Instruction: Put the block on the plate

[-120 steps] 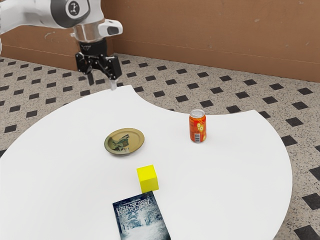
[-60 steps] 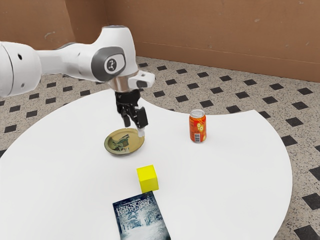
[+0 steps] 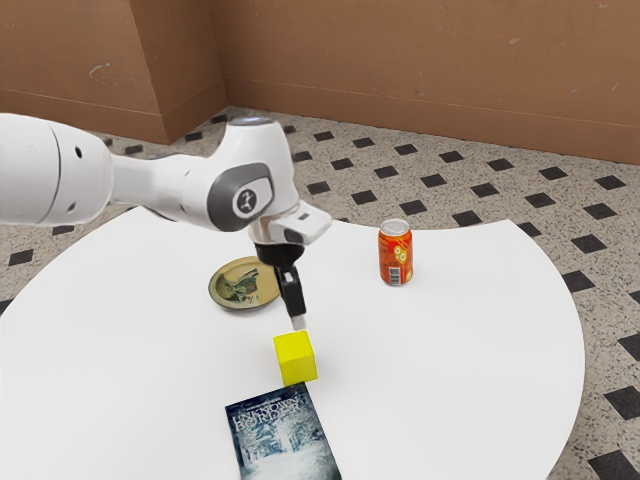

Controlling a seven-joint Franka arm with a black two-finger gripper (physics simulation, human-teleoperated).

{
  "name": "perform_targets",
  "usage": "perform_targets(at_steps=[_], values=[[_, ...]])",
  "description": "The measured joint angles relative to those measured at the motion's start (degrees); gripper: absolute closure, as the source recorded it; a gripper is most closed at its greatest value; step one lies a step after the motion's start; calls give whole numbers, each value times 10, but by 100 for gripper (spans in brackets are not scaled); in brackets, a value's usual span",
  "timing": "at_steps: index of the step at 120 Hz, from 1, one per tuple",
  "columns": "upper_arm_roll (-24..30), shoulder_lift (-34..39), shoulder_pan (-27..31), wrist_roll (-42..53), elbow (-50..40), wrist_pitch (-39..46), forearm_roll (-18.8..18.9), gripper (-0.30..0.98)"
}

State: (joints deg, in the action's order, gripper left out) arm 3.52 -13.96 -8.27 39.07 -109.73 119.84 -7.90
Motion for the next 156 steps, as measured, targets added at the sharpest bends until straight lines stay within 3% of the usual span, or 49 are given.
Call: perform_targets(at_steps=[33,156], values=[[-3,-1,0,61,-46,49,-18,0],[-13,-73,-6,152,-42,101,-17,0]])
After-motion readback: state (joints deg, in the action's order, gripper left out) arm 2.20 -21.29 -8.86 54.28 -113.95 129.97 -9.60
